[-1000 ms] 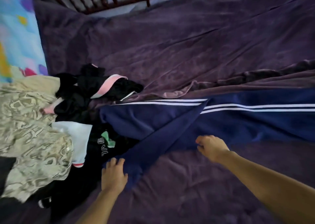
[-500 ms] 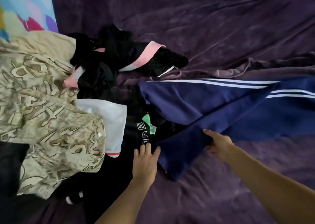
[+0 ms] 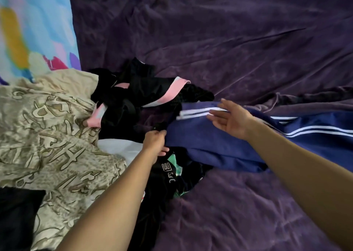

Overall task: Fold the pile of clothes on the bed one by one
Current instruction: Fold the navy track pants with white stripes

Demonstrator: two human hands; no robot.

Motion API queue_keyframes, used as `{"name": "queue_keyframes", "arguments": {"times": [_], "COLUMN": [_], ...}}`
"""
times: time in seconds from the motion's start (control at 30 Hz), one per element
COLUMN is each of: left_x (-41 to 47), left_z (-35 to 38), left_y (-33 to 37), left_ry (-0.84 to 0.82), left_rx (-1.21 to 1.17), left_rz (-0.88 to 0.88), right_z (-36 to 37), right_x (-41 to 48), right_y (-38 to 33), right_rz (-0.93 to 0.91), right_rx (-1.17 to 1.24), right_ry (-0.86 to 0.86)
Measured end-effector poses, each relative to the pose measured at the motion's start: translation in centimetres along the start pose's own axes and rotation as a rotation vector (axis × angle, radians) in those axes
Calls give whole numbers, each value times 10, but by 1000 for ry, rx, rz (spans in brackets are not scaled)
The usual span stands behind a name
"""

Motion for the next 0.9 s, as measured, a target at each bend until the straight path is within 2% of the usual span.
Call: {"name": "queue_keyframes", "arguments": {"times": [0.17, 0.37, 0.43, 0.53, 0.63, 0.73, 0.8, 0.9], "left_x": [9, 7, 1, -9, -14, -20, -23, -21], "left_z": [30, 37, 40, 42, 36, 28, 22, 11], "left_y": [-4, -4, -2, -6, -9, -12, -13, -19], "left_ry": [-47, -37, -97, -83, -20, 28, 20, 58], "left_rx": [-191, -239, -291, -350, -378, -349, -327, -304], "left_rz": [93, 200, 187, 38, 12, 28, 38, 40], "right_z": [-22, -97, -107, -96, -61, -29, -20, -25], "right_x": [18, 11, 4, -10, -13, -3, -4, -27], "right_y": [48, 120, 119, 96, 75, 77, 77, 76], "right_rz": [-100, 33, -25, -239, -479, -497, -548, -795], "right_rx": [-468, -665, -801, -1184, -1410, -1696, -1650, -1436], "right_ry": [198, 337, 361, 422, 333, 188, 213, 258]}}
Point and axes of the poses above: each hand's wrist, its own x-axis towards the middle knuckle, its own z-axis out of the palm, y = z × x, the point moved 5 cm from there along x, towards the middle knuckle
